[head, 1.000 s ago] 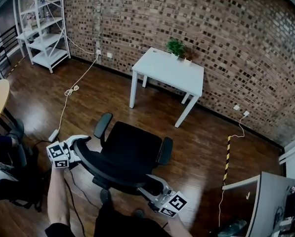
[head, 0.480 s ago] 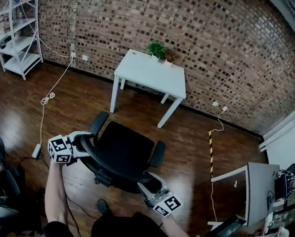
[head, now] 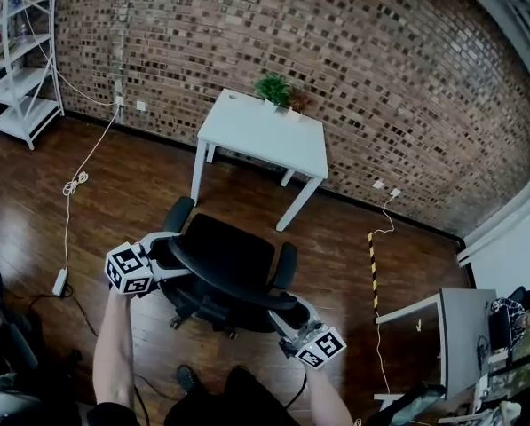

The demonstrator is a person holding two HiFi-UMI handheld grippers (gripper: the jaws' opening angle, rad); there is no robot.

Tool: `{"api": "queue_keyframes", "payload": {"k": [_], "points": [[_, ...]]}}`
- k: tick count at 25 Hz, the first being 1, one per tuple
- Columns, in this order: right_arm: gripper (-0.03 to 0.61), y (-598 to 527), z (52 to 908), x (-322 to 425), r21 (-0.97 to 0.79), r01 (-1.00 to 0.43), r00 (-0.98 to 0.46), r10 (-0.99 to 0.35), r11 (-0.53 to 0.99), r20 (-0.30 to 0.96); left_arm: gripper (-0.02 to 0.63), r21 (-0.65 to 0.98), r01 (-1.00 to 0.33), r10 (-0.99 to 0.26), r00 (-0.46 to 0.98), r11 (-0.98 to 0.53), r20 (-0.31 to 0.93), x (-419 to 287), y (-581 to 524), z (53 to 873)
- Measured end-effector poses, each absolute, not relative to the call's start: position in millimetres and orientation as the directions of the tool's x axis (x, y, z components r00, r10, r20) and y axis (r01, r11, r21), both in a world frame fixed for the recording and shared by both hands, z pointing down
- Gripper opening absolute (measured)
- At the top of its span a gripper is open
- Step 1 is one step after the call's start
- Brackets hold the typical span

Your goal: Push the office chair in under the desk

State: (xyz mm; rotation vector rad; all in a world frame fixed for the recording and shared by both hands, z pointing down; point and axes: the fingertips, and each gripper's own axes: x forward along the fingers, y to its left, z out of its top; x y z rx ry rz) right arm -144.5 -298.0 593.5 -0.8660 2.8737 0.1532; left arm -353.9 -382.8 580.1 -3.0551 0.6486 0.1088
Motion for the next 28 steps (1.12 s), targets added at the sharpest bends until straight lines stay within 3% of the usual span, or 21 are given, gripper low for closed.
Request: {"api": "queue_keyframes", "payload": {"k": [7, 12, 22, 28], "points": [[0.213, -368, 596, -114, 0.011, -0.501, -0.858, -0.495, 0.866, -0.139, 0.462, 0.004, -0.433, -0.432, 0.898, -0.901, -0.086, -325, -451, 586], [0.204, -392, 582, -89, -0.049, -0.499, -0.845, -0.498, 0.865, -0.196, 0.485, -0.018, -0.435, -0.429, 0.893, -0.900, -0.134, -302, -488, 584], [0.207, -491, 575, -53, 0.026, -0.614, -0.773, -0.594, 0.789, -0.223, 0.497, 0.024, -0.405, -0.406, 0.911, -0.914, -0.073, -259, -598, 586], [0.231, -548, 594, -21, 0.064, -0.612, -0.783, -0.593, 0.788, -0.191, 0.454, 0.080, -0.383, -0.385, 0.923, -0.920, -0.015, -224, -634, 604]]}}
